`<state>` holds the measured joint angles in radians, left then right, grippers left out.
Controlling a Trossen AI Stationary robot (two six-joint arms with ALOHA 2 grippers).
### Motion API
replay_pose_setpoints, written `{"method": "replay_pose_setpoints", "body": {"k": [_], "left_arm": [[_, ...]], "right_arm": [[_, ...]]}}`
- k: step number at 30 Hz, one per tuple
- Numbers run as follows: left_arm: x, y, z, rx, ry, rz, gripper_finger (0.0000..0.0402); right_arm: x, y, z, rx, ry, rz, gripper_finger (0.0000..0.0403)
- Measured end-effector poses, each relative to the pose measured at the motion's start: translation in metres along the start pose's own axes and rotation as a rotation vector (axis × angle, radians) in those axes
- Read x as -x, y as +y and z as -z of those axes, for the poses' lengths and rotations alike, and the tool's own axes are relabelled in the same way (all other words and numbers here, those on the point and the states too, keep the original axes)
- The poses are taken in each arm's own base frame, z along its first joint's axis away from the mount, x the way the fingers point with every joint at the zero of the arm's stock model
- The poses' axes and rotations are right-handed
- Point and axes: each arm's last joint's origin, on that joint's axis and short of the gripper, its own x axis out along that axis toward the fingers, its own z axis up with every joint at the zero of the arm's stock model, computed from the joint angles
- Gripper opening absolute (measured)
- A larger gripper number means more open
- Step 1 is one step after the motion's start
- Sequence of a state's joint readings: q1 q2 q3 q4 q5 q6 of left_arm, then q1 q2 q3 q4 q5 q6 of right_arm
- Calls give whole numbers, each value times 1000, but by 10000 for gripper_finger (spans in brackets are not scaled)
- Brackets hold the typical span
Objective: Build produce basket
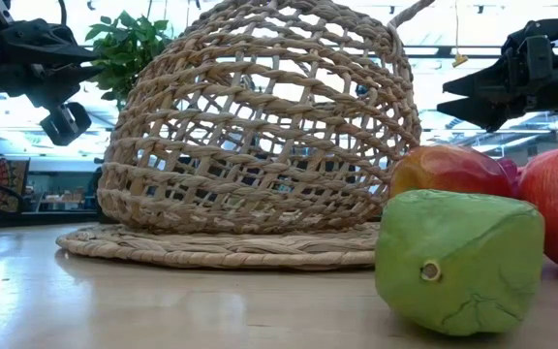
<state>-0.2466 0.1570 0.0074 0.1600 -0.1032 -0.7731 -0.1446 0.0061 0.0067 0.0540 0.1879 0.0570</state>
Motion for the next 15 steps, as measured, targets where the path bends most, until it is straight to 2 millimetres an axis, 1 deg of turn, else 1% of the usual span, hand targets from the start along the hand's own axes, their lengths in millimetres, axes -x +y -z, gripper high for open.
{"method": "replay_pose_setpoints", "body": {"k": [6, 15], "left_arm": [[0, 0, 0, 0, 0, 0, 63], [0, 0, 0, 0, 0, 0, 56]], "right_arm": [[0, 0, 0, 0, 0, 0, 347], [0, 0, 0, 0, 0, 0, 347]]}}
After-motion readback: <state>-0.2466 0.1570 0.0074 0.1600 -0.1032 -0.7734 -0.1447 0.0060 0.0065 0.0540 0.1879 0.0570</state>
